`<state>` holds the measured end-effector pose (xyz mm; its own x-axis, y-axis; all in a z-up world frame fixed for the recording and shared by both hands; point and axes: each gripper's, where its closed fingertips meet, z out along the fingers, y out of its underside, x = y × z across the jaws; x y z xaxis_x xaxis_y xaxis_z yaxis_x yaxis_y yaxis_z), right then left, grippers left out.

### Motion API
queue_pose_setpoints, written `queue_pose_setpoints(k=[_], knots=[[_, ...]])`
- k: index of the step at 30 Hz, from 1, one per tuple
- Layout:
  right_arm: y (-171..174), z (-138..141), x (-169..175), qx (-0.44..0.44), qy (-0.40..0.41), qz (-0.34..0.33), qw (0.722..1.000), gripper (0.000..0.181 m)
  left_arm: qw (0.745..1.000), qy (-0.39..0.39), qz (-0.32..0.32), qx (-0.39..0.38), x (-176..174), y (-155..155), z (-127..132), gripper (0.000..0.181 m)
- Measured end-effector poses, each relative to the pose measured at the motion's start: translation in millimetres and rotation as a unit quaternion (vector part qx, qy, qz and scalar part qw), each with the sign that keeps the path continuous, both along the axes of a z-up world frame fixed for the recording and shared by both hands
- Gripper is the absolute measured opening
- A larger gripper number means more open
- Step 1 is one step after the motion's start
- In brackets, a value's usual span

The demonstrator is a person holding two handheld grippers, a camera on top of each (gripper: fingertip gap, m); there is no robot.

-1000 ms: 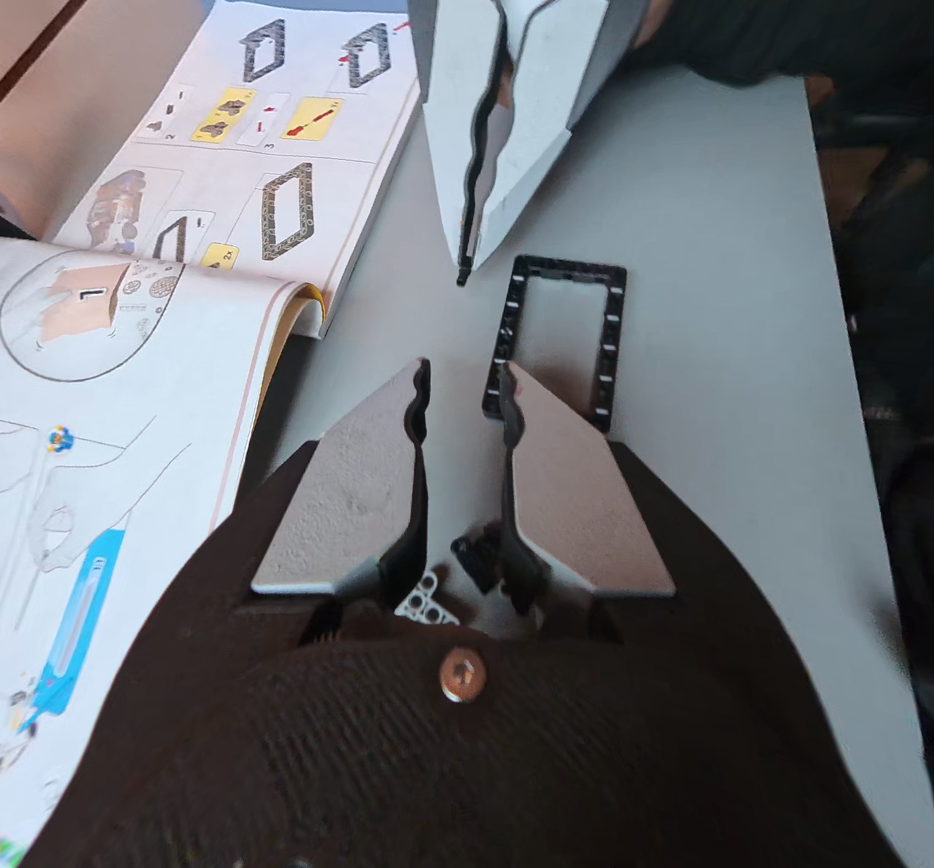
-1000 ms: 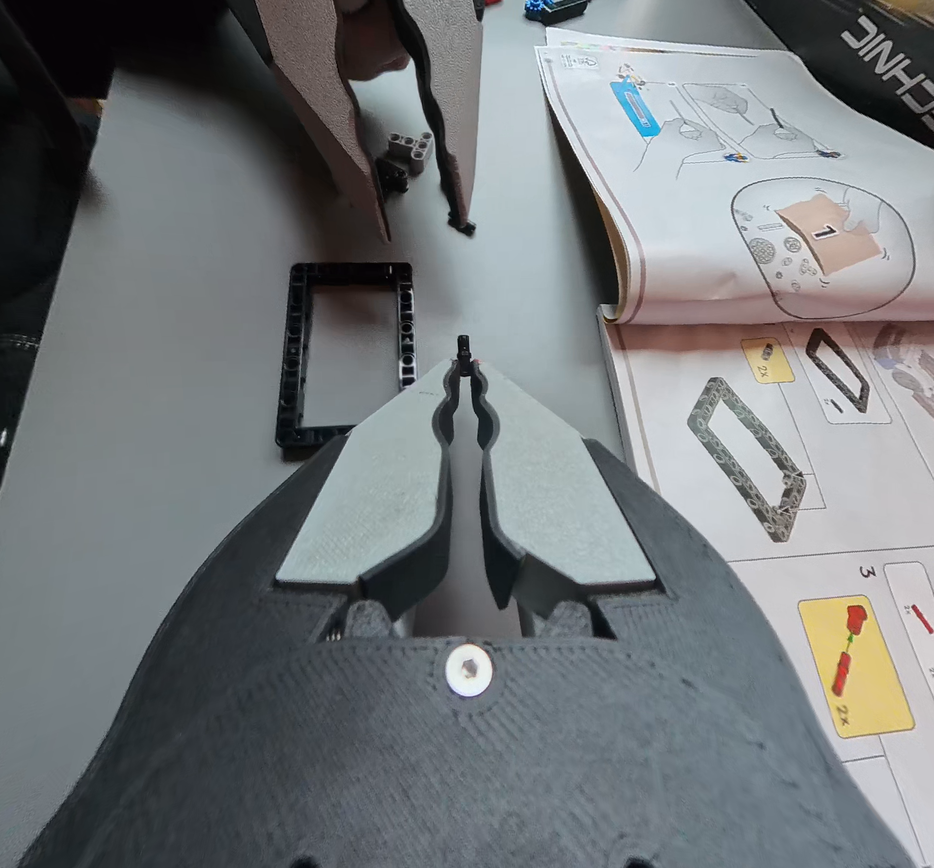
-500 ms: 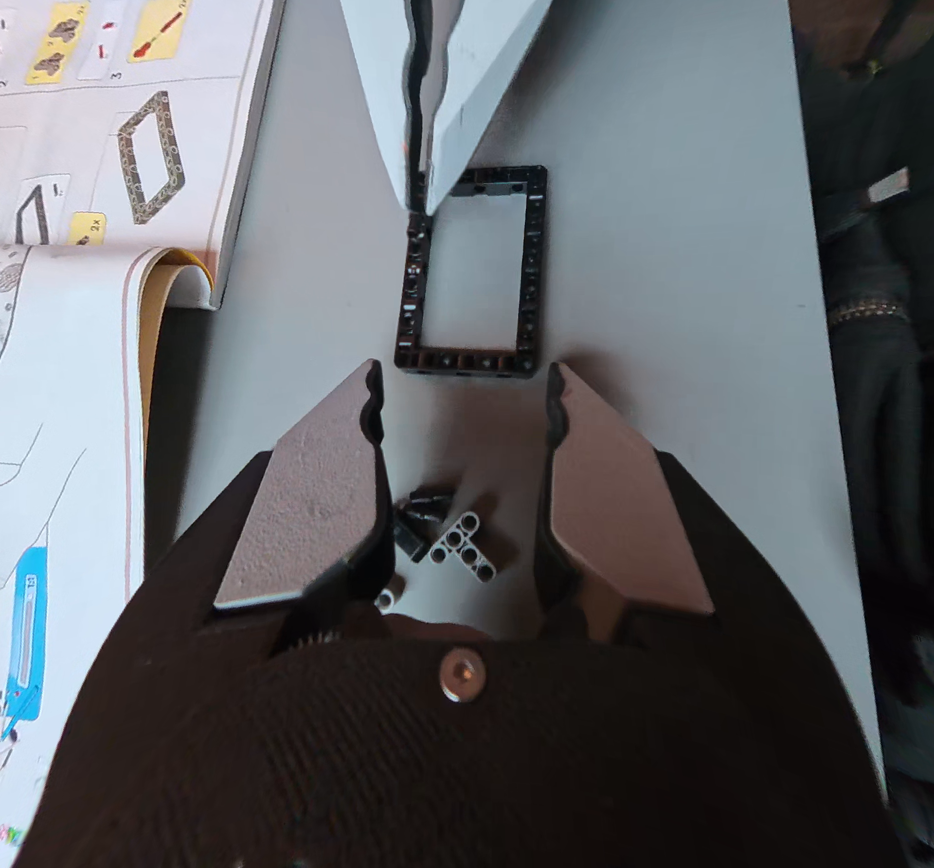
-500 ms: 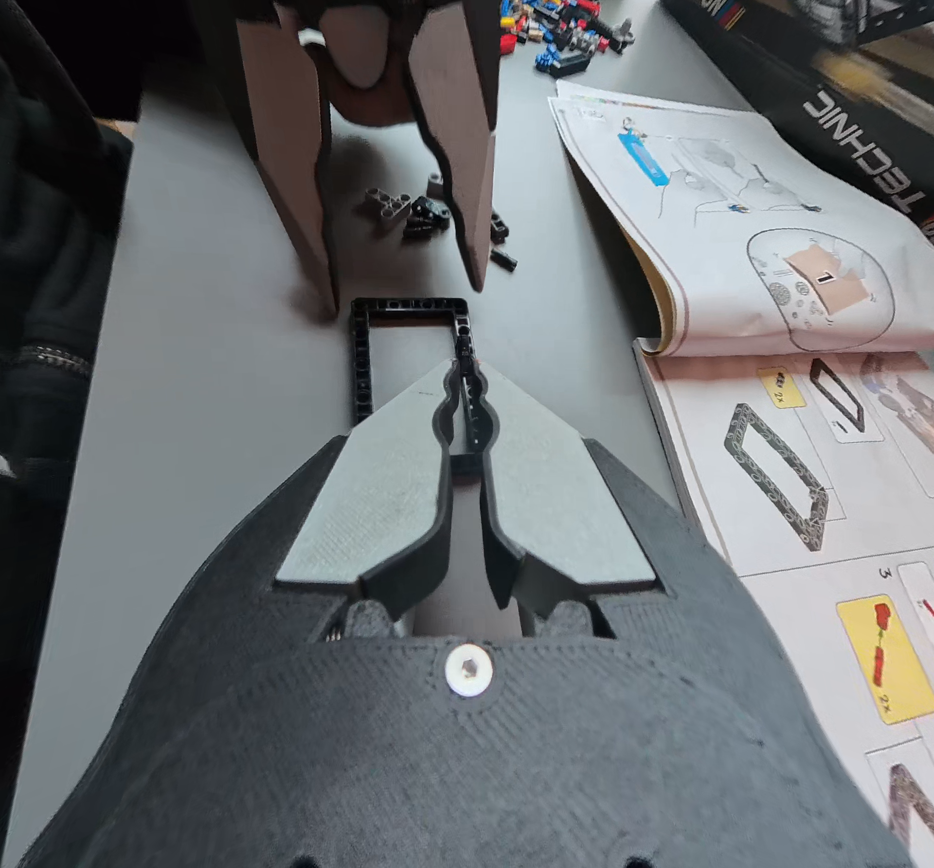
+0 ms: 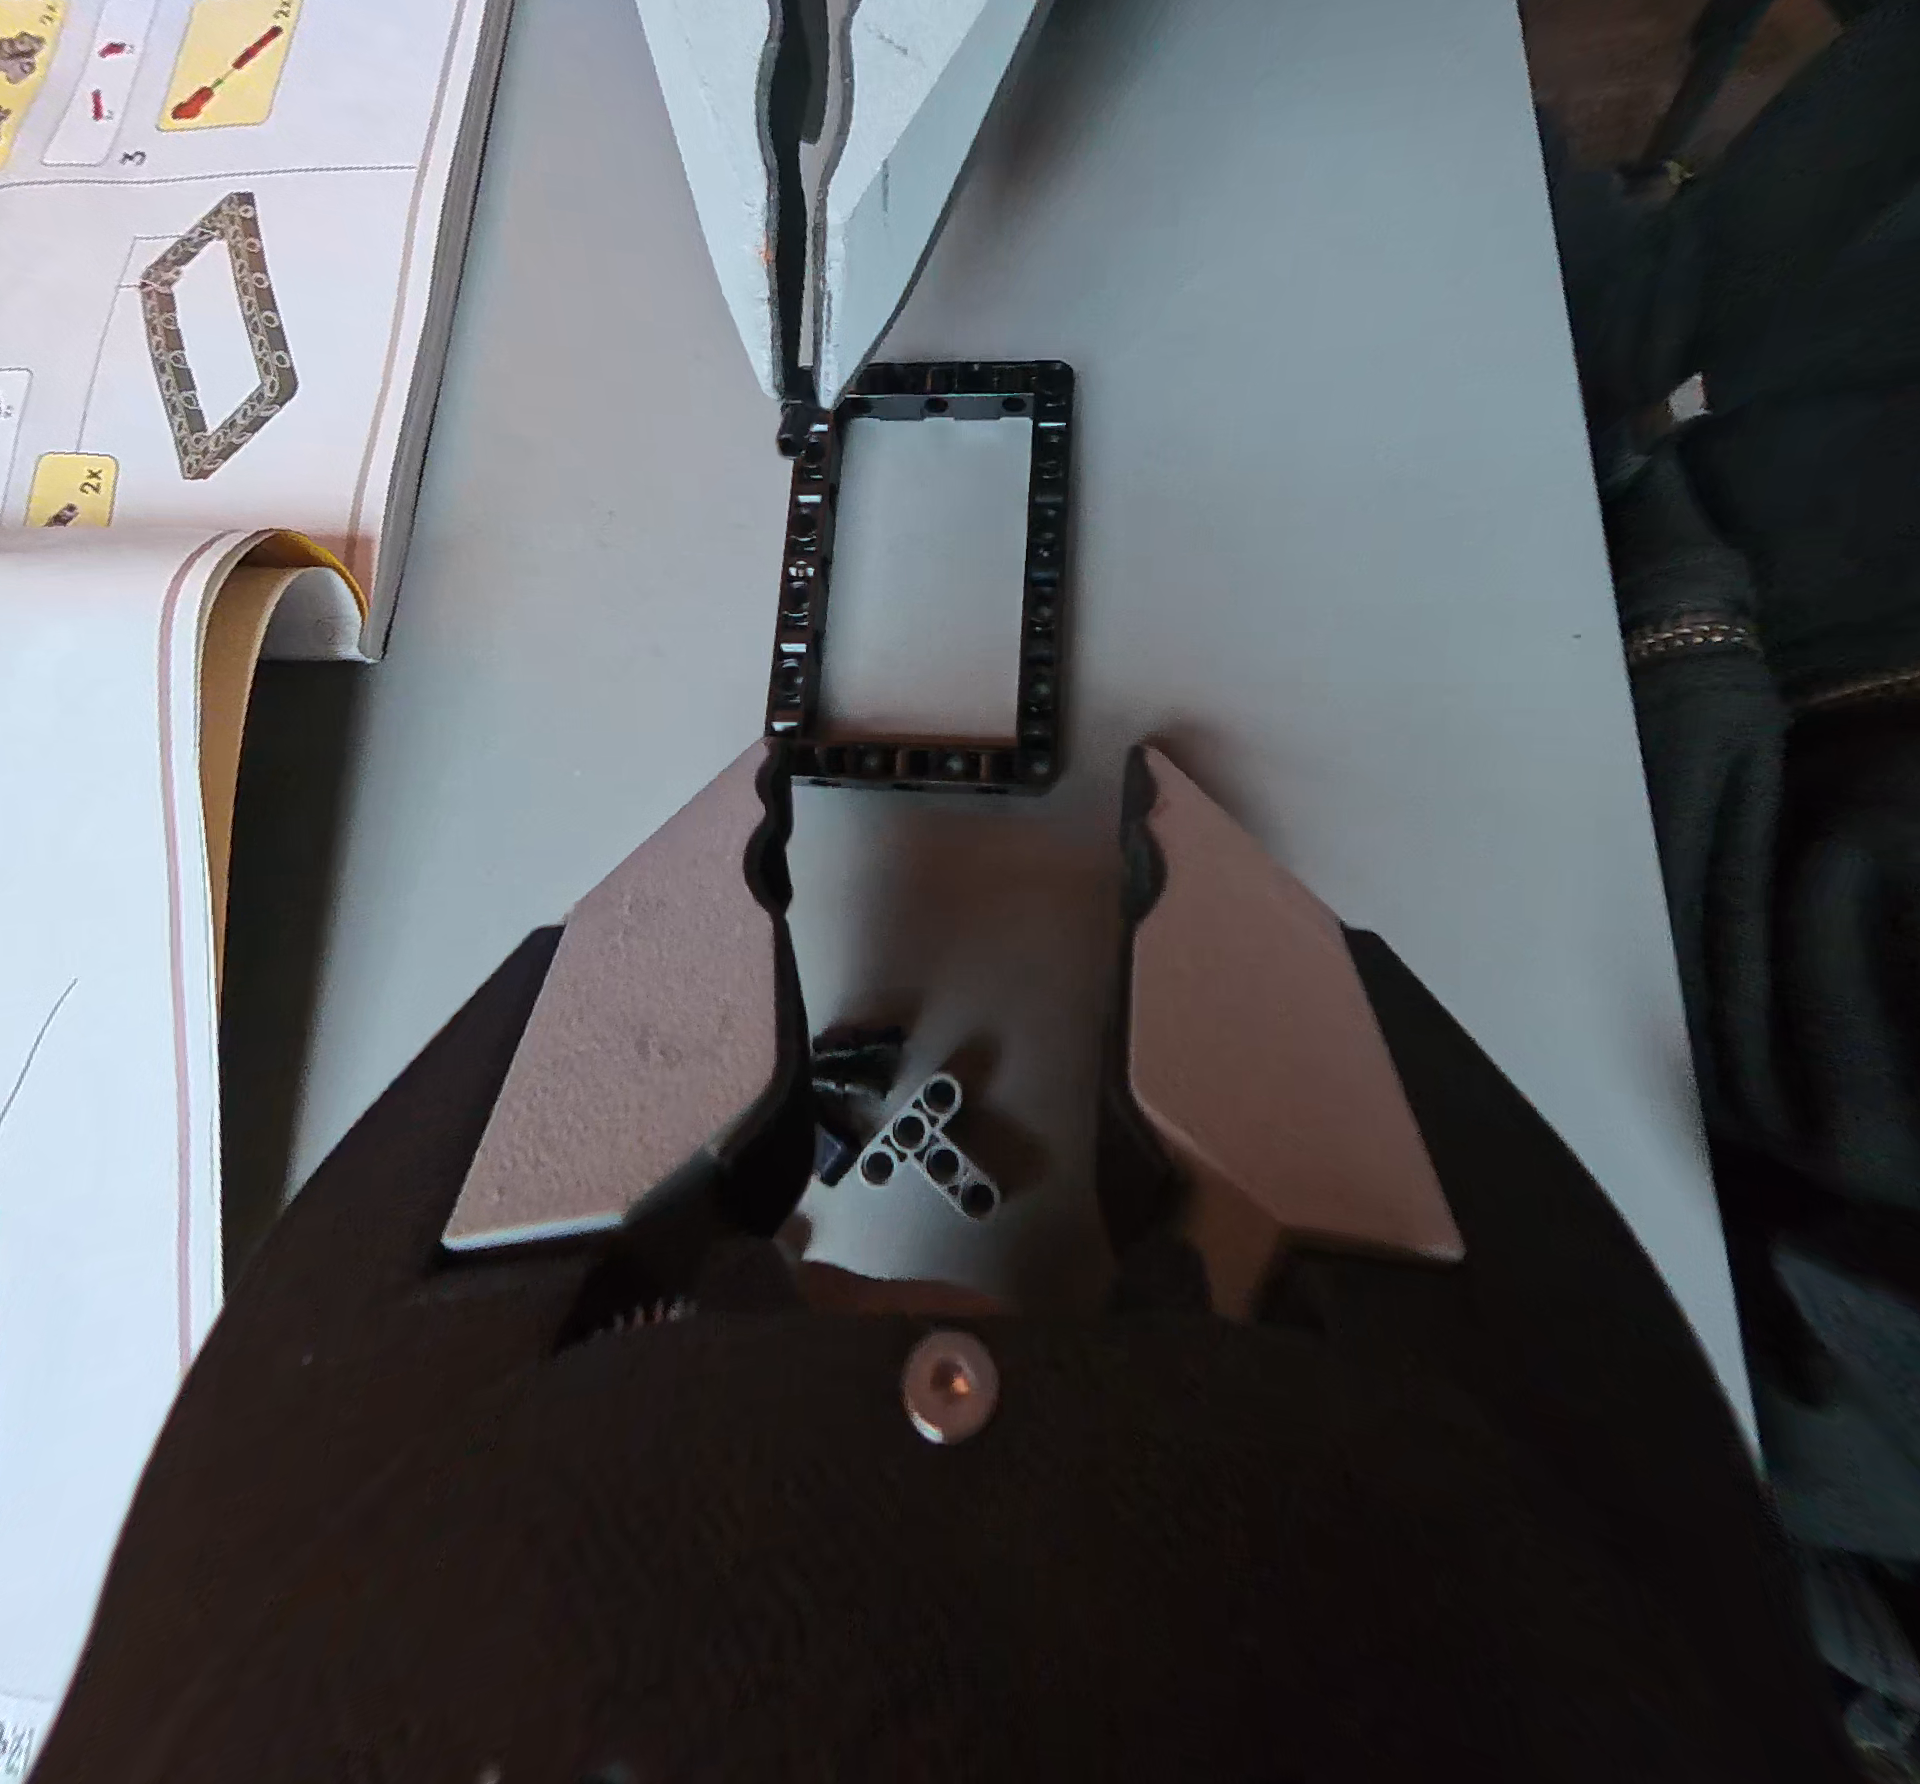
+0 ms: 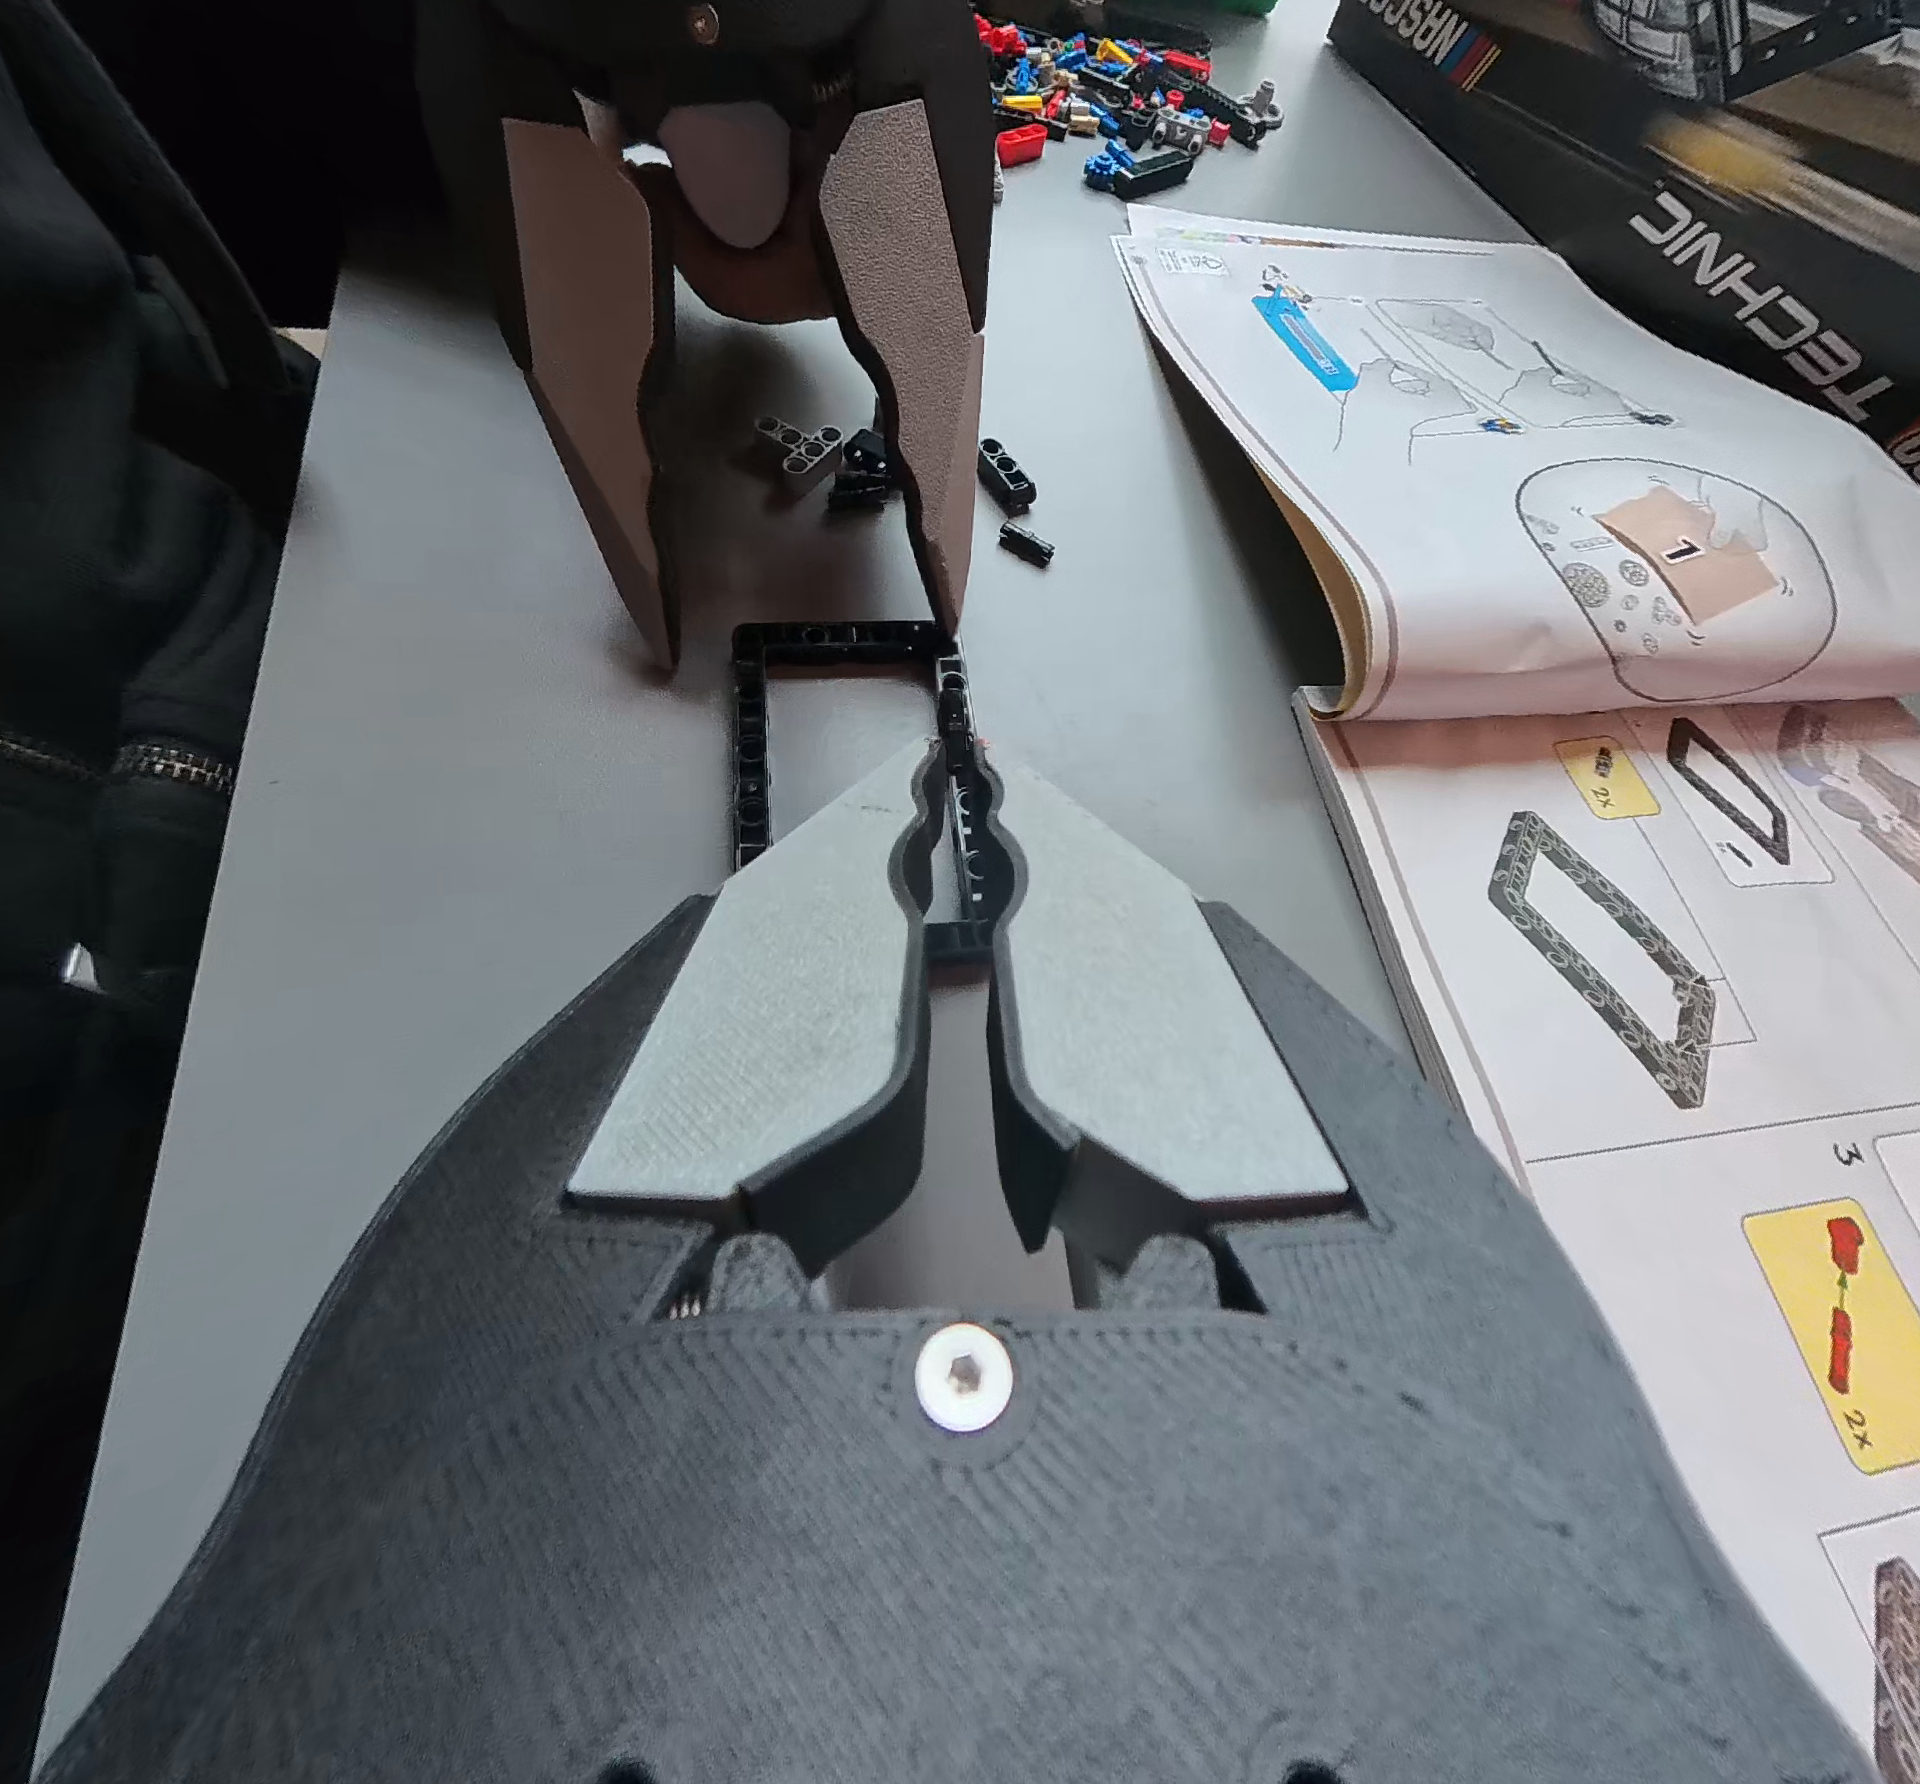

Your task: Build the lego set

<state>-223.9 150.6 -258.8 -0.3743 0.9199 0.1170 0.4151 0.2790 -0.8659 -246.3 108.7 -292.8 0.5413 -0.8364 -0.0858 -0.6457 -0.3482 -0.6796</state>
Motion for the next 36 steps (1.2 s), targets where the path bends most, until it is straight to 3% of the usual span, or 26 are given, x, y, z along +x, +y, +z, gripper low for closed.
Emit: queue_pose_setpoints(k=[16,20,22,24,26,28,32,34,36], knots=[[8.9,2.1,-0.1,0.006,0.008,-0.021,1.000,0.000,1.000,0.018,0.016,0.004,-9.9,2.4,0.5,0.063],[20.5,4.7,2.3,0.002,0.015,-0.047,0.999,0.000,1.000,0.029,0.006,0.003,-5.3,-2.1,0.7,0.056],[27.3,7.6,5.0,-0.004,0.022,-0.062,0.998,0.001,0.999,0.033,0.004,-0.006,-3.6,-6.7,0.5,0.056],[32.8,9.8,9.6,-0.012,0.026,-0.074,0.997,0.000,0.999,0.022,-0.014,-0.030,3.9,-19.8,0.4,0.073],[37.2,11.2,15.7,-0.016,0.032,-0.087,0.996,0.000,0.998,0.007,-0.048,-0.047,13.7,-36.0,4.9,0.063],[39.9,11.5,22.9,-0.022,0.032,-0.100,0.994,0.000,0.999,-0.002,-0.032,-0.034,14.8,-33.8,10.0,0.069],[36.5,14.9,38.5,-0.037,0.042,-0.118,0.991,0.000,0.999,-0.036,-0.022,-0.023,16.7,-32.6,23.5,0.063],[31.8,14.3,45.0,-0.054,0.038,-0.126,0.990,0.000,0.999,-0.002,0.031,-0.023,3.3,-18.0,17.5,0.065],[26.6,14.3,49.2,-0.068,0.034,-0.136,0.988,0.000,0.998,0.030,0.043,-0.036,0.4,-16.5,8.0,0.069]])
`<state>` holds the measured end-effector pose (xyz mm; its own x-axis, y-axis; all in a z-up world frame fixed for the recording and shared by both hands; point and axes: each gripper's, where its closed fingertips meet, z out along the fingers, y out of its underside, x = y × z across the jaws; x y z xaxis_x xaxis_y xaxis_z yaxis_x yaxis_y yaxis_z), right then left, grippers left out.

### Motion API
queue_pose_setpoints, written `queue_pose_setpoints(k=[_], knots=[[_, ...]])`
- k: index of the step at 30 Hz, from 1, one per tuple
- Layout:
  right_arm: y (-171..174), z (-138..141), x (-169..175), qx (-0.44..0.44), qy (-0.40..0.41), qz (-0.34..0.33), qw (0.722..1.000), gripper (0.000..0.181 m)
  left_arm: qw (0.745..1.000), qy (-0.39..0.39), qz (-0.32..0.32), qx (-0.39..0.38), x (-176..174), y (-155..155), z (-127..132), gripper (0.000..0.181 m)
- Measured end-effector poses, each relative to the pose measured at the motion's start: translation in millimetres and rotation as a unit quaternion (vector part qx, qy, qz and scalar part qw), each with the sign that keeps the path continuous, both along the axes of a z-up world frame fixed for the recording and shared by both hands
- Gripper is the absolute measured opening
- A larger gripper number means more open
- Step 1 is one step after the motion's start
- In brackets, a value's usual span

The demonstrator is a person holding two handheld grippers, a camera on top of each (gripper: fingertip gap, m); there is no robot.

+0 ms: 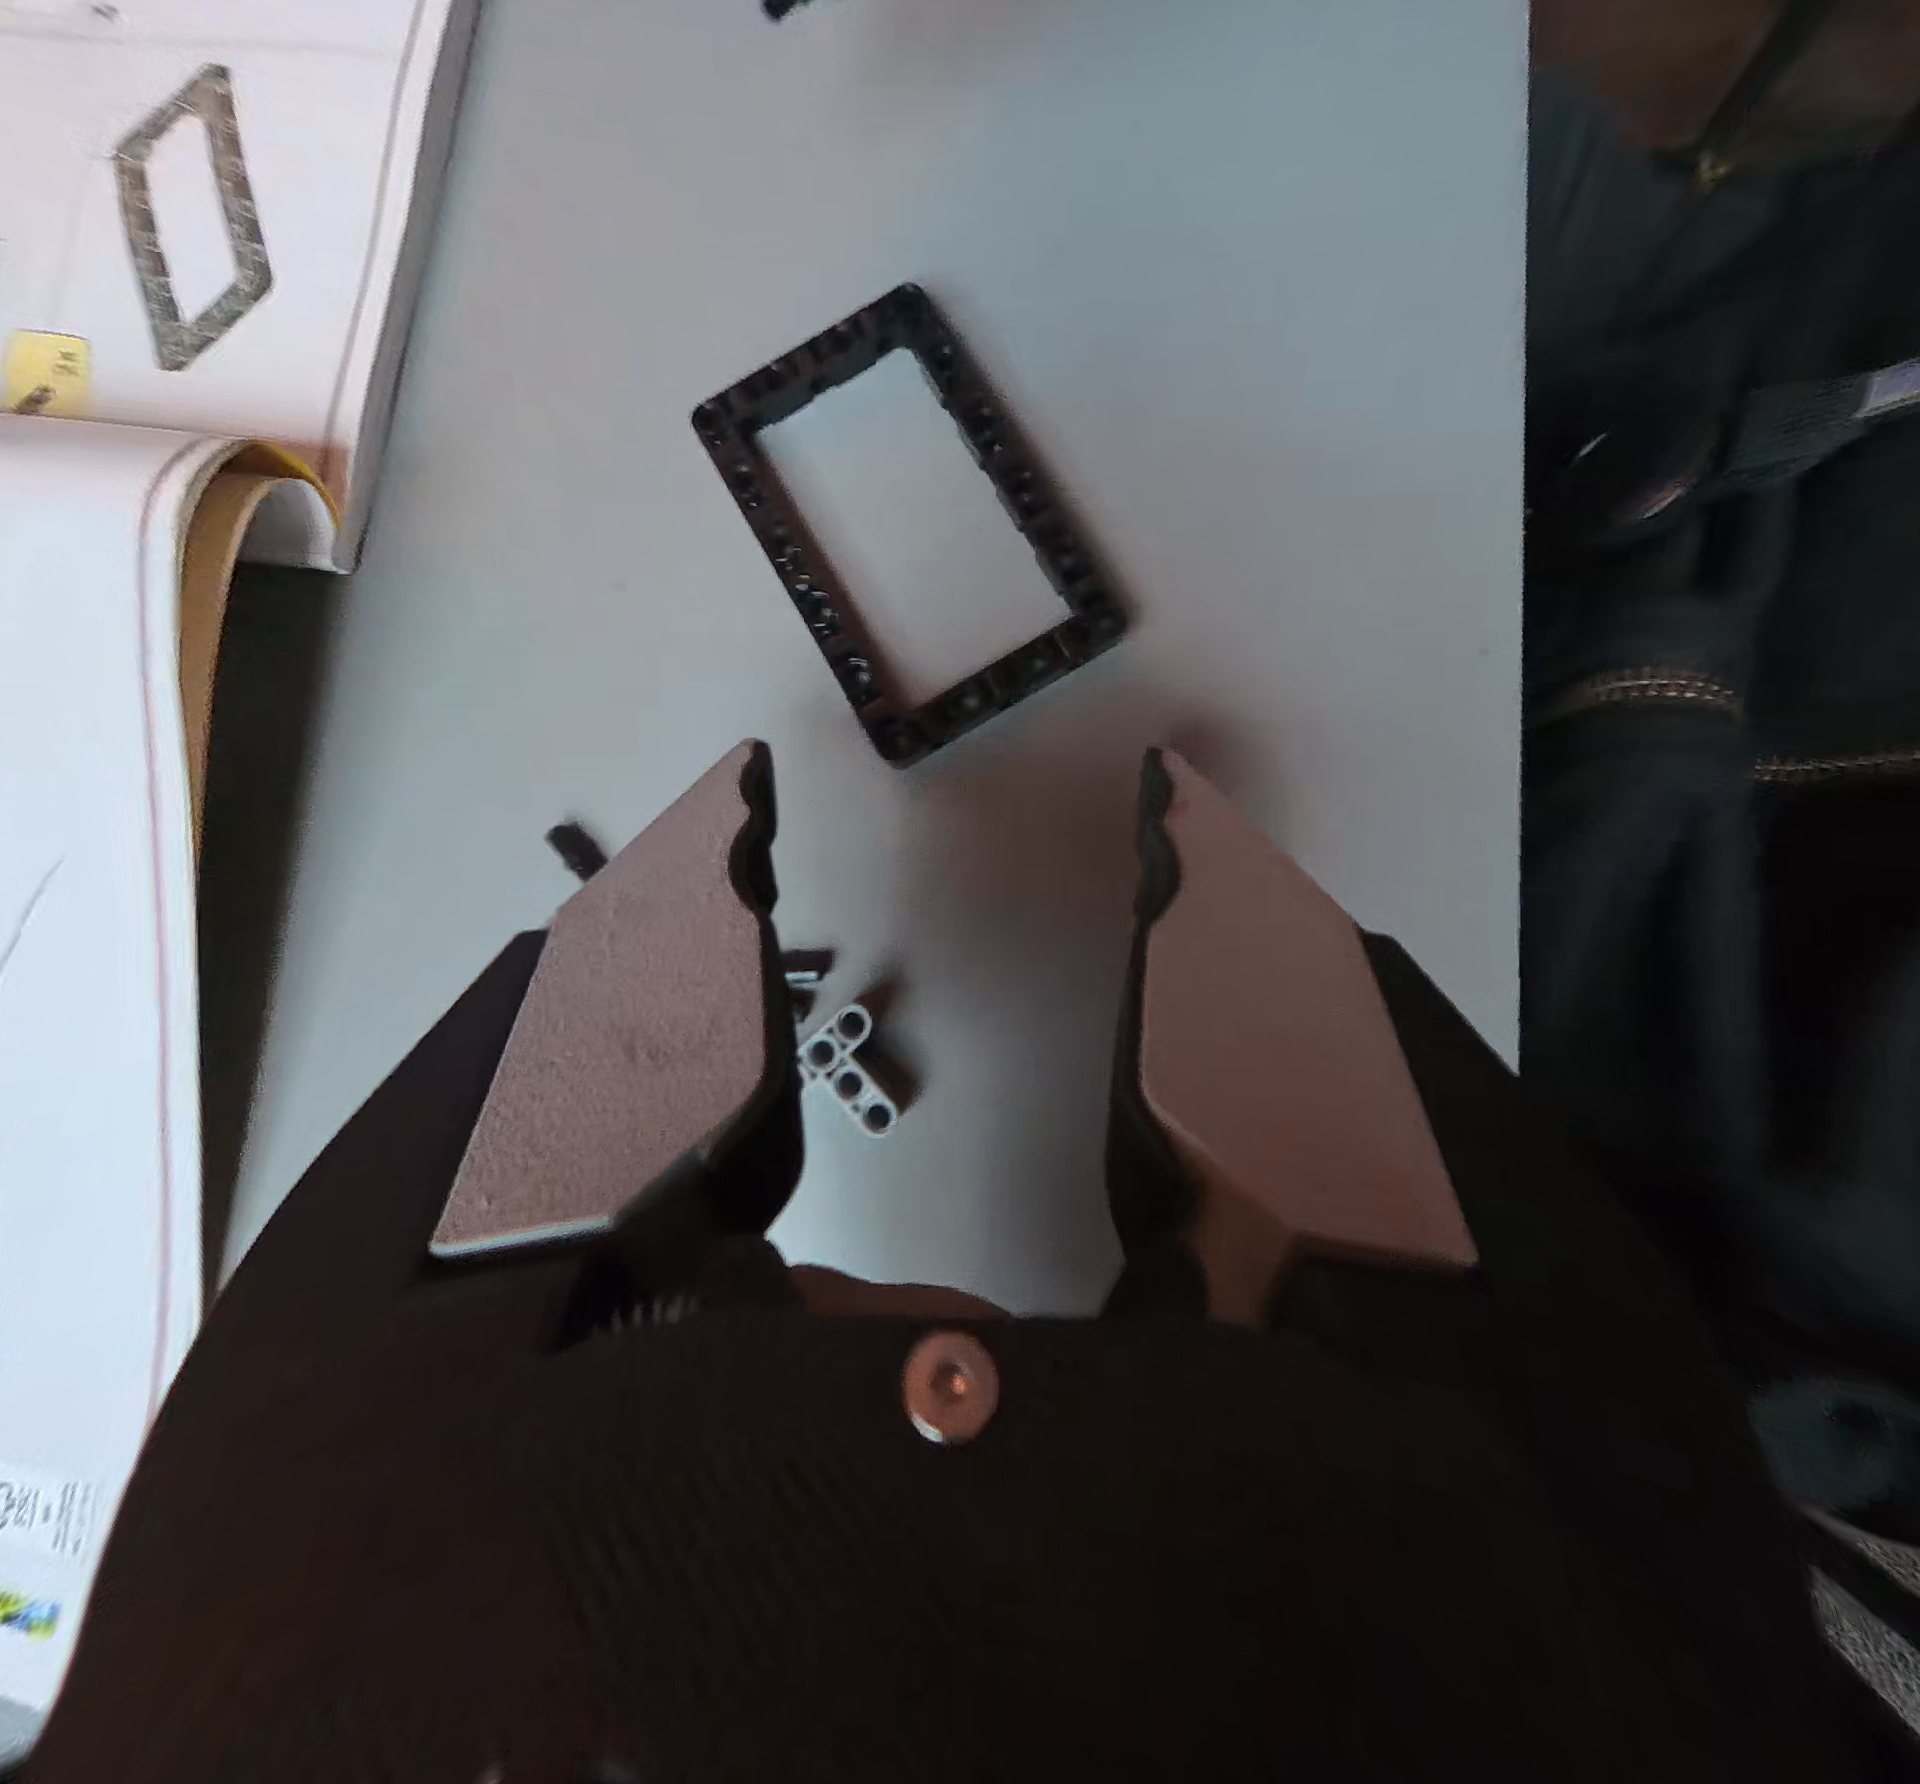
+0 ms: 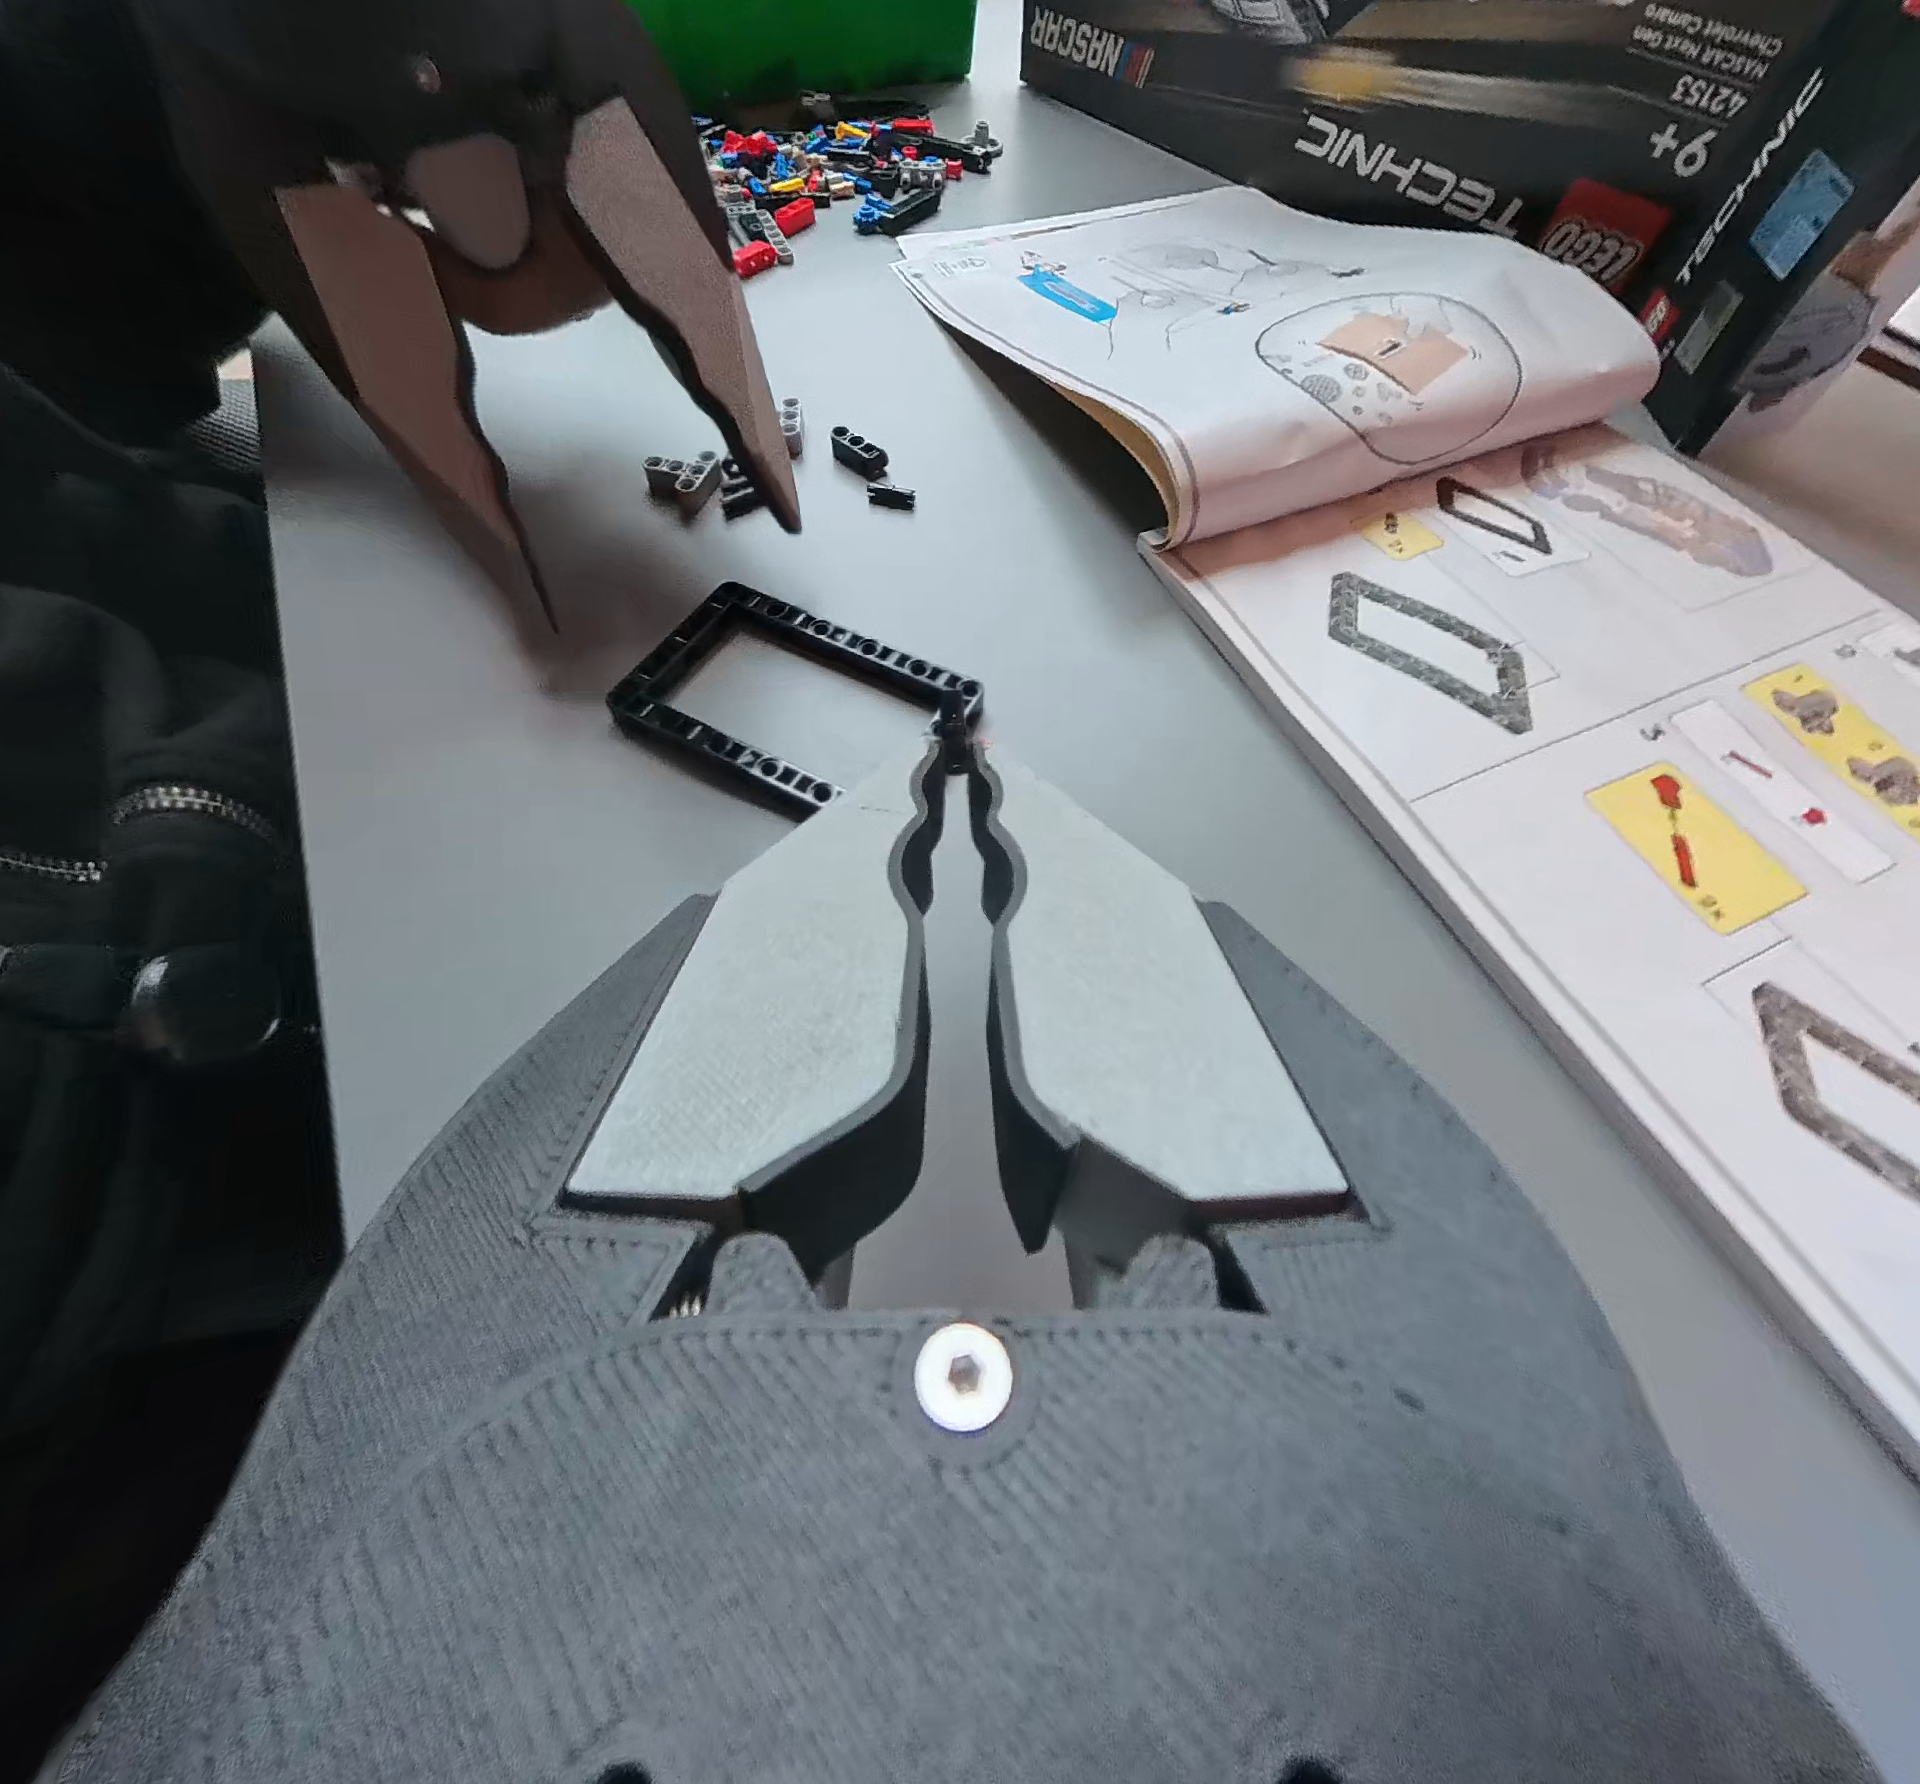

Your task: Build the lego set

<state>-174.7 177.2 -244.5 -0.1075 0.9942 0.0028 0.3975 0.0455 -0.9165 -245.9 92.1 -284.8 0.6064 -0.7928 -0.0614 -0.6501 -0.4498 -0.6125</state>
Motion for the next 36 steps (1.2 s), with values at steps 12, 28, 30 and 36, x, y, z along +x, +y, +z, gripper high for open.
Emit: queue_pose_setpoints(k=[12,28,30,36], knots=[[-2.9,-14.0,15.5,-0.012,-0.050,-0.035,0.998,0.001,0.993,-0.064,-0.099,-0.022,70.8,-41.8,0.1,0.060],[-7.6,-20.8,29.3,-0.006,-0.072,-0.047,0.996,0.001,0.999,-0.013,0.028,-0.022,50.2,24.8,-11.7,0.064],[-5.7,-20.9,32.9,-0.006,-0.072,-0.053,0.996,0.001,0.994,-0.025,0.096,-0.035,49.7,20.8,-11.6,0.060],[-6.8,-21.7,40.1,-0.012,-0.075,-0.058,0.995,0.001,0.989,-0.068,0.118,-0.056,63.4,-8.5,-1.3,0.068]])
